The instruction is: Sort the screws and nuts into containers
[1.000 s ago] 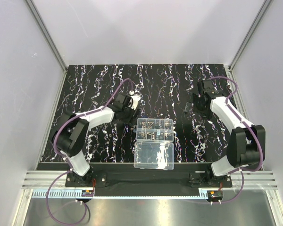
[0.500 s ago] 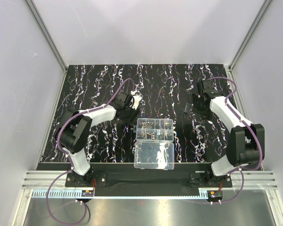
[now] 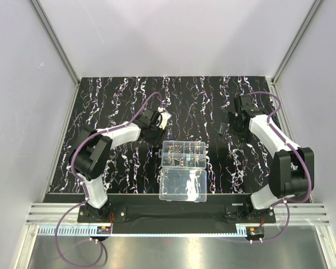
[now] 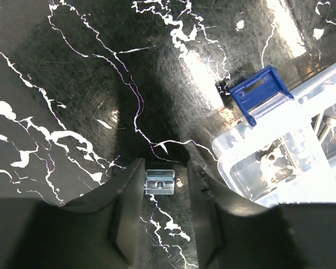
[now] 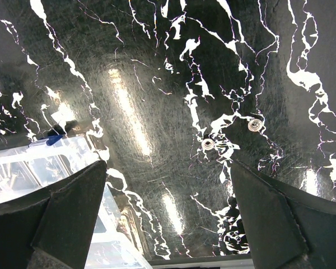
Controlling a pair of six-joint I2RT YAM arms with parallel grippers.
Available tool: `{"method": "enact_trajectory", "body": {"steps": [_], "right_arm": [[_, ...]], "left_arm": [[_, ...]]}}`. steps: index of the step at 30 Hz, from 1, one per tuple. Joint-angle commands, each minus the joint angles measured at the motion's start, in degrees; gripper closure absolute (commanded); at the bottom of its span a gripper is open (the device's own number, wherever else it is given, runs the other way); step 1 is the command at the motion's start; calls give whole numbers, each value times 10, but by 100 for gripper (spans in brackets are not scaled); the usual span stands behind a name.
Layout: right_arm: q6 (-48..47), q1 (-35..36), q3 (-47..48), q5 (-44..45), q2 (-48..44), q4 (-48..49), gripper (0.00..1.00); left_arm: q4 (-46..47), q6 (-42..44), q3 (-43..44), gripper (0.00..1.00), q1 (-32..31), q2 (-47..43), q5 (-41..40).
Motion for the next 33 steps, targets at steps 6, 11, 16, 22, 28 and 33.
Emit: {"method": "enact_trajectory", "body": {"steps": [6,11,16,22,28,33], "right_arm": [[-6,-1,21,2,0,-8,0],[-6,-1,21,-3,1,-6,0],[-6,-1,21,-5,2,-7,0],[-6,-2,19,-5,-2,-7,0],[-4,-1,22,-6,-3,-9,0],[-5,-1,22,-8,-2,-9,0]], "left_arm": [[-29,-13,-7,63,-4,7,-3],[-21,-39,-26,43,-4,-12,-16],[-24,-45,-26,42,-4,-10,-25],[-27,-54,-34,51,-3,-16,-34],[-41,-53,-29,50,-3,-21,-31],[-55,-50,-26,50,-3,-22,-30]]}}
